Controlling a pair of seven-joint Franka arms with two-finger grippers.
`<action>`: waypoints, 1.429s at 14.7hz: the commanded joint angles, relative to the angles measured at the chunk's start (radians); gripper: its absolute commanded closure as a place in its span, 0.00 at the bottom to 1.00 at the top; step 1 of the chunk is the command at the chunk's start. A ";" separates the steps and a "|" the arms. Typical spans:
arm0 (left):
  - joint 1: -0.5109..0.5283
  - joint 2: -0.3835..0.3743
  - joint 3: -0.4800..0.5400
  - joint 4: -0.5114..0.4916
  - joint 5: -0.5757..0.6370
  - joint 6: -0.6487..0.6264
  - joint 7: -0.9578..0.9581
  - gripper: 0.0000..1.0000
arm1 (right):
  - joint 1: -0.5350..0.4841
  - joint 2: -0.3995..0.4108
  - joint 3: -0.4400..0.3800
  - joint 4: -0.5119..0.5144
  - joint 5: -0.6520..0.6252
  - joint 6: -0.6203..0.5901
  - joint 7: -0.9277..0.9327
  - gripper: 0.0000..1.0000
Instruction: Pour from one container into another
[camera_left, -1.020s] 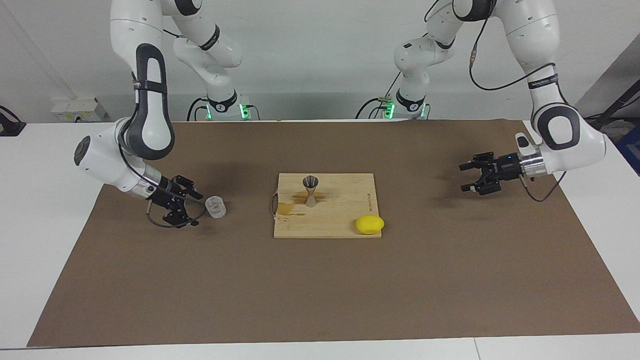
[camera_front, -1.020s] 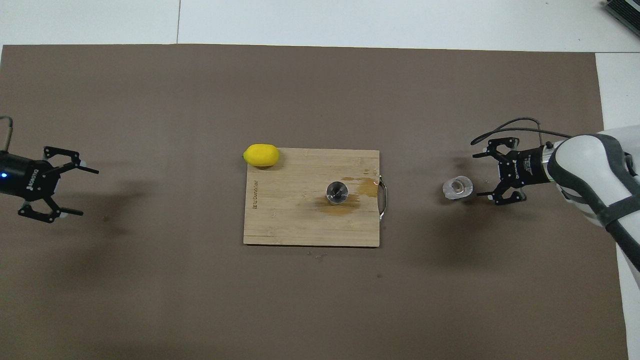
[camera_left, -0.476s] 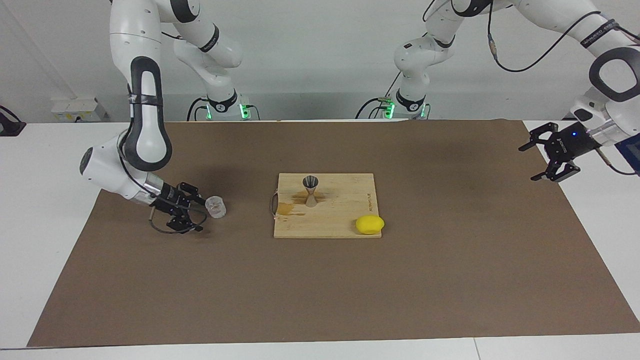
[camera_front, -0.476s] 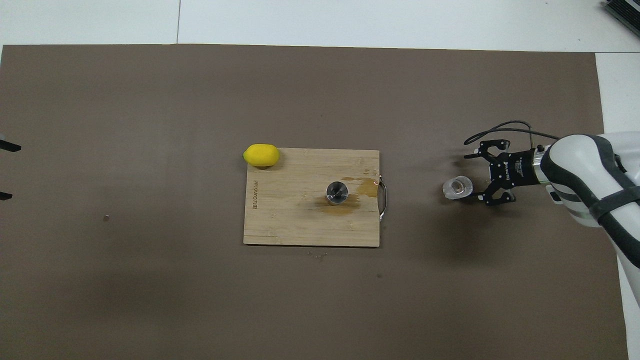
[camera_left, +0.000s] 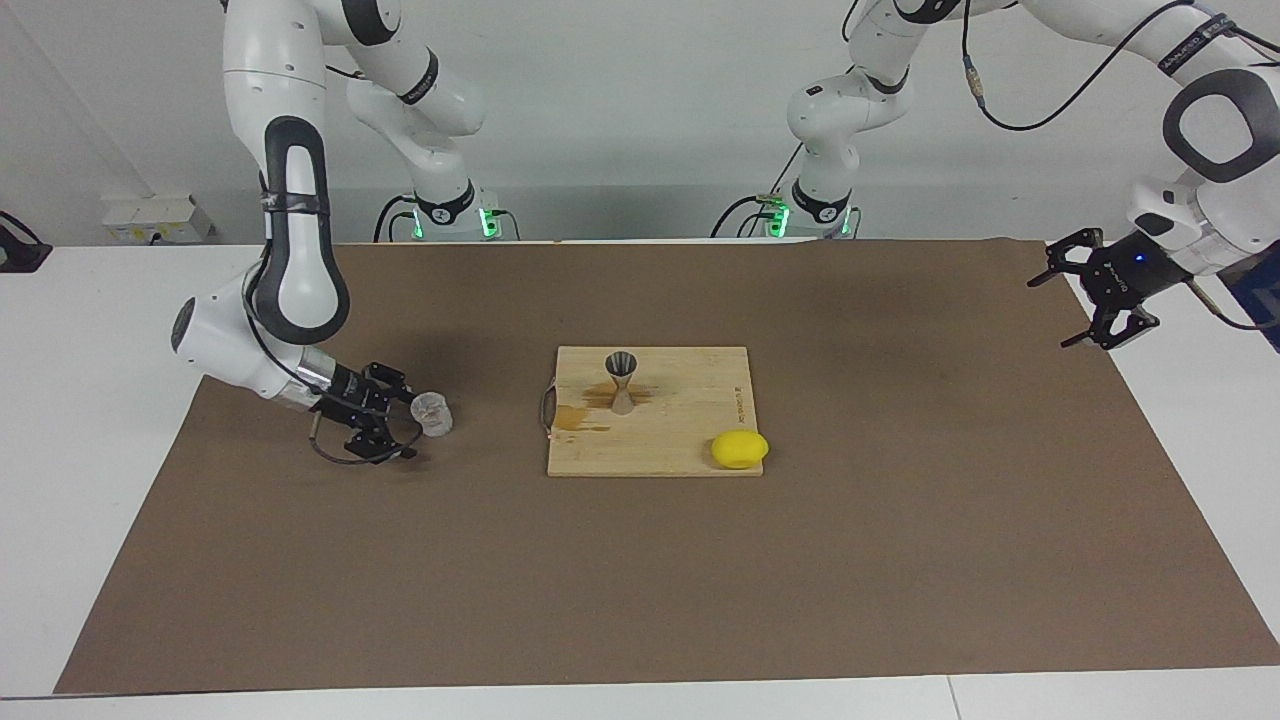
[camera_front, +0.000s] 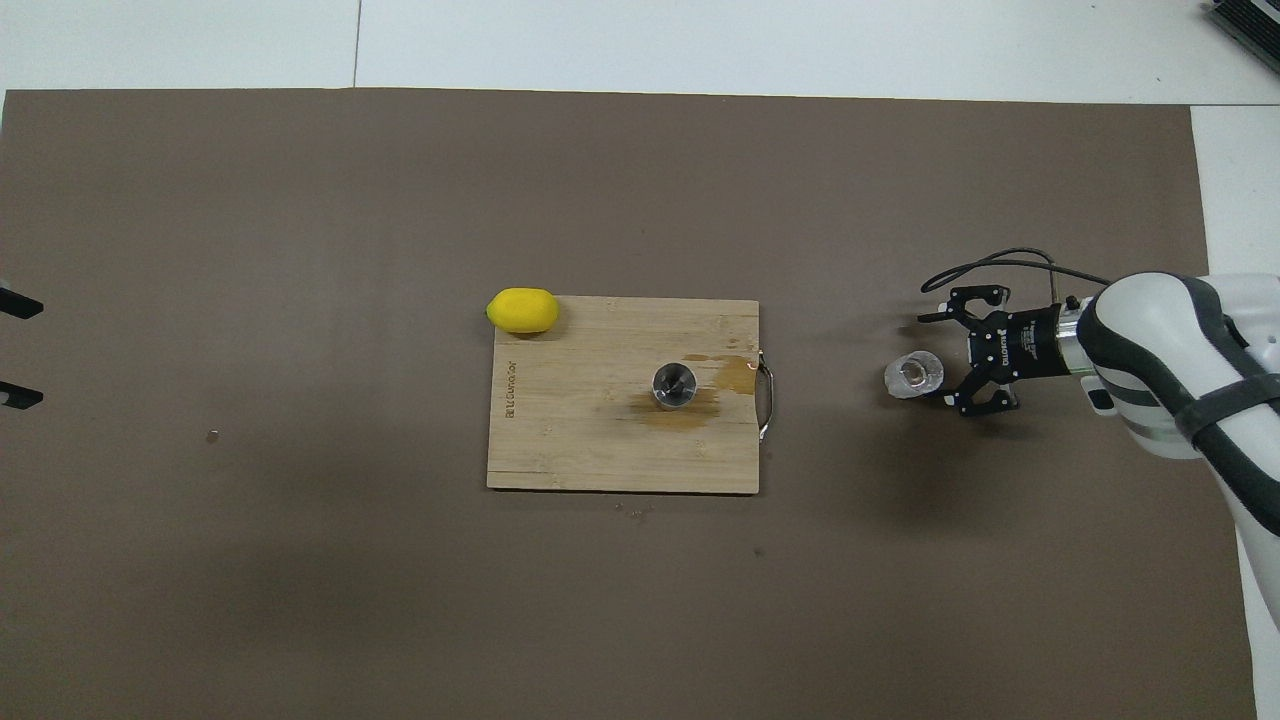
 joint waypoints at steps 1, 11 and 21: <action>-0.084 -0.098 0.001 -0.027 0.056 -0.069 -0.193 0.00 | -0.002 -0.019 0.002 -0.035 0.053 -0.003 -0.032 0.00; -0.217 -0.135 0.000 -0.027 0.165 -0.108 -1.168 0.00 | -0.030 -0.056 -0.001 -0.117 0.129 -0.030 0.013 0.00; -0.190 -0.190 0.015 -0.037 0.211 -0.013 -1.238 0.00 | -0.022 -0.084 0.001 -0.160 0.206 0.001 0.147 0.03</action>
